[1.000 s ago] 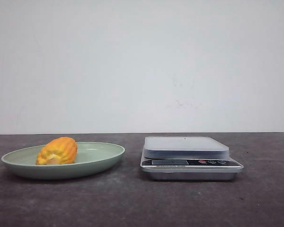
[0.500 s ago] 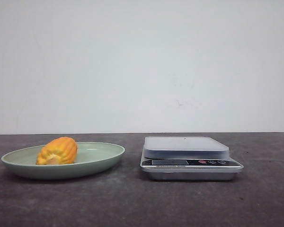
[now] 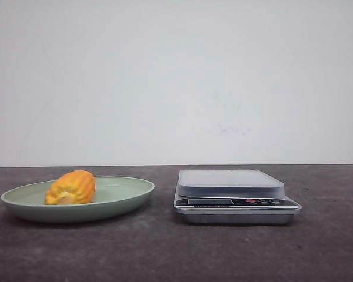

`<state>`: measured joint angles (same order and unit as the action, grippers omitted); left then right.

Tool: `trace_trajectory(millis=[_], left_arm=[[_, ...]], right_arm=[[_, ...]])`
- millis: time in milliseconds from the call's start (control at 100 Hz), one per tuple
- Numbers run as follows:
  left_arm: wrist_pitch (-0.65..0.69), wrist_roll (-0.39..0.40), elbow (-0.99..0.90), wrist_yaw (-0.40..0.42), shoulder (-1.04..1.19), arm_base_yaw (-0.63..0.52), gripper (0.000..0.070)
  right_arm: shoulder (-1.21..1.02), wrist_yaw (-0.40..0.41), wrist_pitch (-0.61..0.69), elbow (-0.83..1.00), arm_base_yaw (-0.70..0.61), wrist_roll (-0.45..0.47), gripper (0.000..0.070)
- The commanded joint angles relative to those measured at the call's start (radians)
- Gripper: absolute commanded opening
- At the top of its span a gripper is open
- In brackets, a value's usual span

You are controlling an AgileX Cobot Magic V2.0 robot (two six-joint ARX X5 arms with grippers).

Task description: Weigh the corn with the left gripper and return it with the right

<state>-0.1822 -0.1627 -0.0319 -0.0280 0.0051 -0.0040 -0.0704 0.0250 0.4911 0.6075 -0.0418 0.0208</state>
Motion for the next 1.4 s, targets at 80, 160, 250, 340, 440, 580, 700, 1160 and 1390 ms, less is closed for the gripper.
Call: trace_trajectory(millis=[80, 160, 250, 340, 440, 580, 700, 1160, 1390], left_arm=[[-0.005, 0.016, 0.018, -0.002, -0.002, 0.001, 0.0017], [-0.005, 0.016, 0.018, -0.002, -0.002, 0.001, 0.0017], [-0.005, 0.016, 0.018, -0.002, -0.002, 0.001, 0.0017], [-0.005, 0.016, 0.018, -0.002, -0.002, 0.001, 0.0017], [-0.005, 0.016, 0.018, -0.002, -0.002, 0.001, 0.0017], [-0.005, 0.016, 0.018, -0.002, -0.002, 0.001, 0.0017], [-0.005, 0.016, 0.018, -0.002, -0.002, 0.001, 0.0017], [-0.005, 0.016, 0.018, -0.002, -0.002, 0.001, 0.0017], [-0.005, 0.016, 0.018, -0.002, -0.002, 0.001, 0.0017]], right_arm=[[0.066, 0.003, -0.27, -0.31, 0.019, -0.006, 0.001], [0.066, -0.007, -0.305, -0.407, 0.019, 0.002, 0.0009], [0.066, -0.006, -0.311, -0.485, 0.019, 0.006, 0.0009], [0.066, -0.006, -0.312, -0.531, 0.019, 0.022, 0.001], [0.066, -0.006, -0.312, -0.564, 0.019, 0.025, 0.001], [0.066, 0.001, -0.304, -0.595, 0.019, 0.027, 0.001], [0.066, 0.0, -0.309, -0.595, 0.019, 0.026, 0.001], [0.066, 0.001, -0.312, -0.595, 0.019, 0.024, 0.001], [0.066, 0.001, -0.312, -0.595, 0.019, 0.024, 0.001]])
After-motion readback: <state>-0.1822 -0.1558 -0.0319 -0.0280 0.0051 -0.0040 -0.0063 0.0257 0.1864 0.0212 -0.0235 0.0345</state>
